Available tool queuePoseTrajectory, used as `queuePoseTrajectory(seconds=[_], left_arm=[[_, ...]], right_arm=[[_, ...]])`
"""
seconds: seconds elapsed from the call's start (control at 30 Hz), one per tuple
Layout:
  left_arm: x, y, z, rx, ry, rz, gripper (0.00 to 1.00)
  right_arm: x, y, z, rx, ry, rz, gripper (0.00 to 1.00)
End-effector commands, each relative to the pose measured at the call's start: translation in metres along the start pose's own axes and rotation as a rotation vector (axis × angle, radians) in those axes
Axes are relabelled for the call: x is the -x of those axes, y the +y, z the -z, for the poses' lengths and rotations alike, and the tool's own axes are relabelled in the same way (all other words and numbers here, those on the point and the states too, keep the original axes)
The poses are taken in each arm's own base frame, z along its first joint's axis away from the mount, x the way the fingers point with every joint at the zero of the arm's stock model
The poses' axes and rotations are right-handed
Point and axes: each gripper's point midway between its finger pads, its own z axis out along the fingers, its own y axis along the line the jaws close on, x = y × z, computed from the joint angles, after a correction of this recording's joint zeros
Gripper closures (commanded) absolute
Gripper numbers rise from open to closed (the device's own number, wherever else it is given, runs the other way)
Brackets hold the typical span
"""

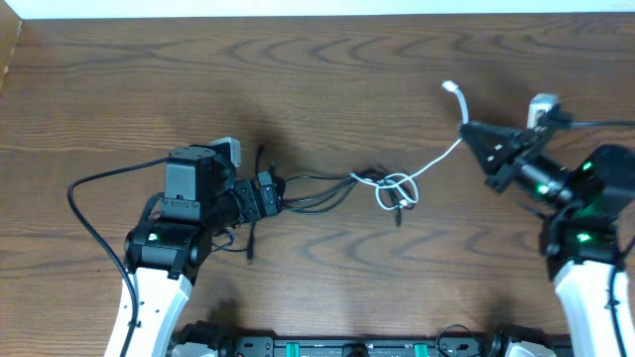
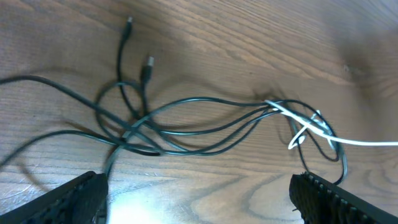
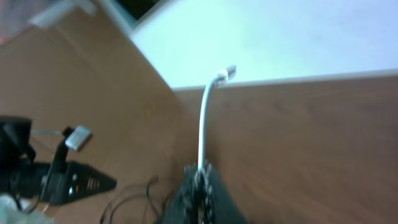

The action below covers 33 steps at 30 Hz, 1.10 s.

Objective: Untangle cables

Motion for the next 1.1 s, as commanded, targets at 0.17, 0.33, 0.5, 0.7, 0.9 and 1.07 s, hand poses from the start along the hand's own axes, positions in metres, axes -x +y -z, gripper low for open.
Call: queuePoseTrajectory(seconds=[0.17,0.33,0.5,0.7,0.9,1.07], left_arm=[[0.006,-0.004,0.004,-0.013,-0.015,-0.008,0.02],[0.006,-0.004,0.004,-0.013,-0.015,-0.008,0.02],[0.006,-0.004,0.004,-0.013,-0.015,-0.008,0.02],[0.006,-0.004,0.004,-0.013,-0.015,-0.008,0.02],[0.006,-0.004,0.004,-0.013,-0.015,-0.008,0.02],[0.006,-0.004,0.004,-0.013,-0.015,-0.008,0.02]], right_arm=[[0.067,0.005,0.02,-0.159,0.061,0.131,0.99],[0.07,-0.013,0.031,-0.34,0.234,0.132,0.99],[0.061,-0.011,0.032,-0.332,0.373,0.118,0.99],[0.045,-0.011,0.014,-0.318,0.462,0.137,0.99],[0.031,-0.022,0.008,-0.403,0.537,0.174,0.99],[0.003,-0.028,-0.004,-0.381,0.634,0.132,0.86]])
